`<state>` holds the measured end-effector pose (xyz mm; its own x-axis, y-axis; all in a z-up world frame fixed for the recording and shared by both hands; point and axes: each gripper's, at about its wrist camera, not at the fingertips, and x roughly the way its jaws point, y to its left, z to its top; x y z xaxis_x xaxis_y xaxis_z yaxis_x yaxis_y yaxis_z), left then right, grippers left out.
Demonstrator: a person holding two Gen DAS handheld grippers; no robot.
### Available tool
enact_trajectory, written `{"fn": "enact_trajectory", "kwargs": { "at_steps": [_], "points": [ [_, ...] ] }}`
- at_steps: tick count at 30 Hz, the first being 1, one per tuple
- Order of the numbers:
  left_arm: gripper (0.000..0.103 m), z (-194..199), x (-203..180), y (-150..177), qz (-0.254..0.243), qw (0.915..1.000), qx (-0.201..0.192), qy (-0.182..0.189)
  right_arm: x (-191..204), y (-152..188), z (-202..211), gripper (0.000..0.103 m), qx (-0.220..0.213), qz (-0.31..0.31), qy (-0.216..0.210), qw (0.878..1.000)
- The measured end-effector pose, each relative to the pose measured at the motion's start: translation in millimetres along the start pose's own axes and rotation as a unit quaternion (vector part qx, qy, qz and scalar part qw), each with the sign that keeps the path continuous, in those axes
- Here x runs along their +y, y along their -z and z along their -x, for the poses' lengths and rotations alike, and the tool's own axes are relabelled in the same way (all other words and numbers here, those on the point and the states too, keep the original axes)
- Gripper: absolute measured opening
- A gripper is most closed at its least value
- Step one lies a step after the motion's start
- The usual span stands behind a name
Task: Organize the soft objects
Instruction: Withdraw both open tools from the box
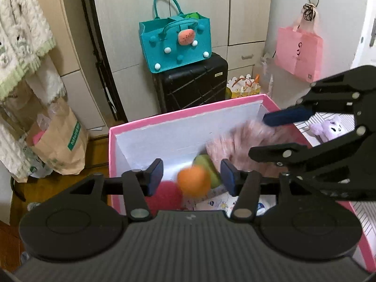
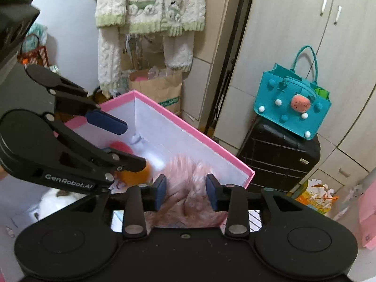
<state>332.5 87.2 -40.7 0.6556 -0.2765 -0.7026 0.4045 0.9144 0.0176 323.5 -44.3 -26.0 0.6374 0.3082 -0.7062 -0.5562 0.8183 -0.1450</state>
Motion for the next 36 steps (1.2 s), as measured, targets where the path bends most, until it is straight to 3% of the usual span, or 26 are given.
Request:
{"fn": "enact_trajectory", "kwargs": {
  "at_steps": [5,12,21,36],
  "points": [
    [0.061,13.7,2.4,5.1,0.016,0.9997,0.009,0.017,-5.2,7.8,23.7,0.057,-0.021,-0.030,-0.019,0.999],
    [0.062,42.9,-4.8,20.2,0.023,0.9989,0.026,0.032,-9.1,24.1,64.3,0.058,-0.031,-0.061,-0.055,0.996],
    [0.067,104.6,-25.1,28.2,0.010,0.9996,-0.006,0.026,10.5,39.2,112.1,0.059,-0.050,-0.048,-0.076,0.995],
    [0.070,172.9,-65.9,42.5,-0.012,0.9994,-0.008,0.032,33.9,60.7,184.9,0.062,-0.047,-0.019,-0.101,0.994]
  ]
}}
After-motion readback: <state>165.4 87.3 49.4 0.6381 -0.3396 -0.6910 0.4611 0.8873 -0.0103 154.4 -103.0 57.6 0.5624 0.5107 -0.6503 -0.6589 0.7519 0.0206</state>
